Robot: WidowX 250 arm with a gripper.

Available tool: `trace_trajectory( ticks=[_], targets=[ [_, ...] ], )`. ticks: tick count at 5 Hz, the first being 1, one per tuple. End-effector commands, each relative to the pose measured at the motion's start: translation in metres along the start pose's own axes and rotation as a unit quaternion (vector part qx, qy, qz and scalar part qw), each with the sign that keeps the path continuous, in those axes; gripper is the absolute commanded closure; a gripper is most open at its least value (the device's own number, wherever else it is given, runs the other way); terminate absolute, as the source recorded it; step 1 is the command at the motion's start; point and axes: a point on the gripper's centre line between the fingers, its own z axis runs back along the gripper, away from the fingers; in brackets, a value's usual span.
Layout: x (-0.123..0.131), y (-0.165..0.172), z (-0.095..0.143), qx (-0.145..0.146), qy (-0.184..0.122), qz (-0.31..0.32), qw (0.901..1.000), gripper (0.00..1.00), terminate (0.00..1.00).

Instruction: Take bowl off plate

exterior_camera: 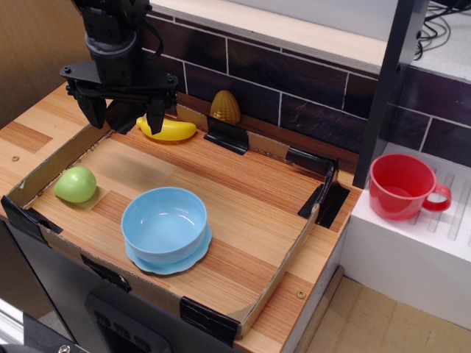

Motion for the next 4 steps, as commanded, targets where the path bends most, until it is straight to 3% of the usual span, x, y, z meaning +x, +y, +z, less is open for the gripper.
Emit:
trace_trajectory(
  ticks=[1,2,3,4],
  targets=[
    [0.0,0.0,0.0,0.0,0.0,0.0,1.0,0.0,0.0],
    [-0.019,-0.01,0.022,-0.053,0.018,0.027,0.9981,0.0,0.0],
    [-0.04,-0.01,0.037,-0.067,0.041,0.034,0.9964,0.0,0.0],
    [-0.059,-0.008,0.041,-0.062,0.043,0.039,0.9964,0.0,0.0]
  ],
)
